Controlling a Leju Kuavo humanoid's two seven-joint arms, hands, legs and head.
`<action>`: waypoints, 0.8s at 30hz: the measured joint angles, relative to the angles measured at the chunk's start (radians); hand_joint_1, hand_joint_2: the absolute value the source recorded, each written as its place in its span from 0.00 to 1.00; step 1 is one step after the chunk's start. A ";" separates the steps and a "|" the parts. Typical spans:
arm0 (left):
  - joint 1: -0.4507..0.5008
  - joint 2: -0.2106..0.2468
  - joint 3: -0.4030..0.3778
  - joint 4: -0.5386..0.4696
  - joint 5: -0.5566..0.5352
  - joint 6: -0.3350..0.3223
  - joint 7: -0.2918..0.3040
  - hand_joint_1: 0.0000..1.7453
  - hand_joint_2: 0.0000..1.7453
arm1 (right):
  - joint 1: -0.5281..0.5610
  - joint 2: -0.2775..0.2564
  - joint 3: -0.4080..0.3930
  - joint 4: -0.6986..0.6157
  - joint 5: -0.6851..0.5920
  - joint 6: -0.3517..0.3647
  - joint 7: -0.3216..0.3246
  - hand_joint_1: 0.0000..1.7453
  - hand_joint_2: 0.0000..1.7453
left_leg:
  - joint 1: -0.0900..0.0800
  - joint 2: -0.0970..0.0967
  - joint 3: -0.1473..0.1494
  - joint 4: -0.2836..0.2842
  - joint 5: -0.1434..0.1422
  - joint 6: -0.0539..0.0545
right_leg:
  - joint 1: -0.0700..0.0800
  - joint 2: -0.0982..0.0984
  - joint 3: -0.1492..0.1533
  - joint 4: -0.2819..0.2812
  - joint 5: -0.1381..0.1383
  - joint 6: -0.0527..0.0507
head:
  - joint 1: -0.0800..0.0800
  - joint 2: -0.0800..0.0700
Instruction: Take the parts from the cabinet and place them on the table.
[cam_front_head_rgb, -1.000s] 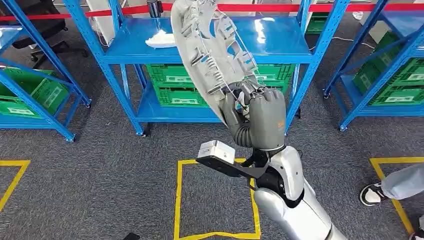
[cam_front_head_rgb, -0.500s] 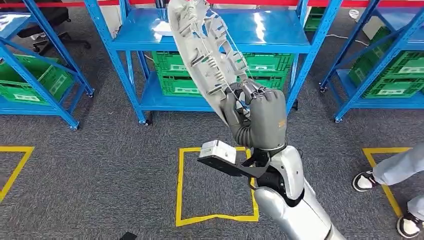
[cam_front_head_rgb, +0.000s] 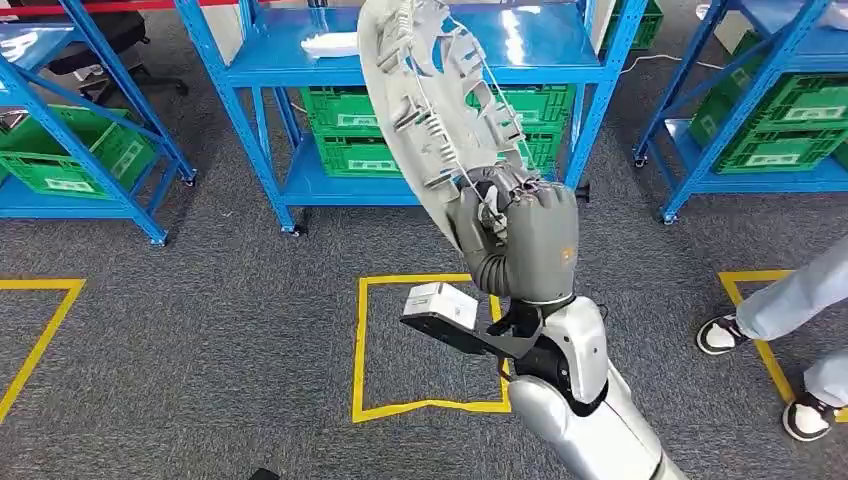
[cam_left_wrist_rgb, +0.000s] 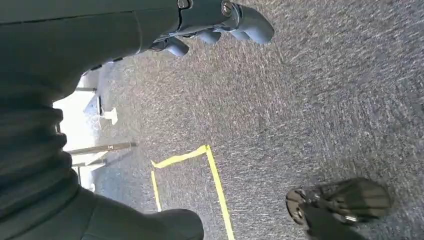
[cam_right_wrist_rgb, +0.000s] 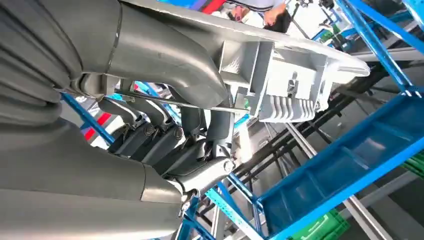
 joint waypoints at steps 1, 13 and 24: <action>-0.002 0.000 0.000 0.000 0.000 0.000 0.000 0.00 1.00 | 0.001 0.000 -0.002 0.000 0.001 0.000 0.000 1.00 1.00 | -0.005 -0.003 0.017 -0.034 -0.009 0.004 | -0.001 -0.002 -0.001 -0.001 0.009 0.005 | 0.002 0.000; -0.001 0.000 0.000 0.002 0.000 0.000 0.002 0.00 1.00 | 0.013 -0.006 -0.007 0.001 0.001 -0.003 -0.001 1.00 1.00 | 0.002 0.012 -0.142 -0.009 0.112 0.036 | -0.013 0.005 0.011 0.224 -0.103 0.051 | 0.006 0.000; 0.001 0.000 -0.001 0.003 -0.003 -0.004 -0.001 0.00 1.00 | 0.006 -0.004 -0.008 0.002 0.012 -0.004 0.010 1.00 1.00 | 0.008 0.007 -0.258 0.257 -0.057 -0.024 | -0.007 0.002 0.069 0.013 -0.077 -0.018 | 0.000 0.000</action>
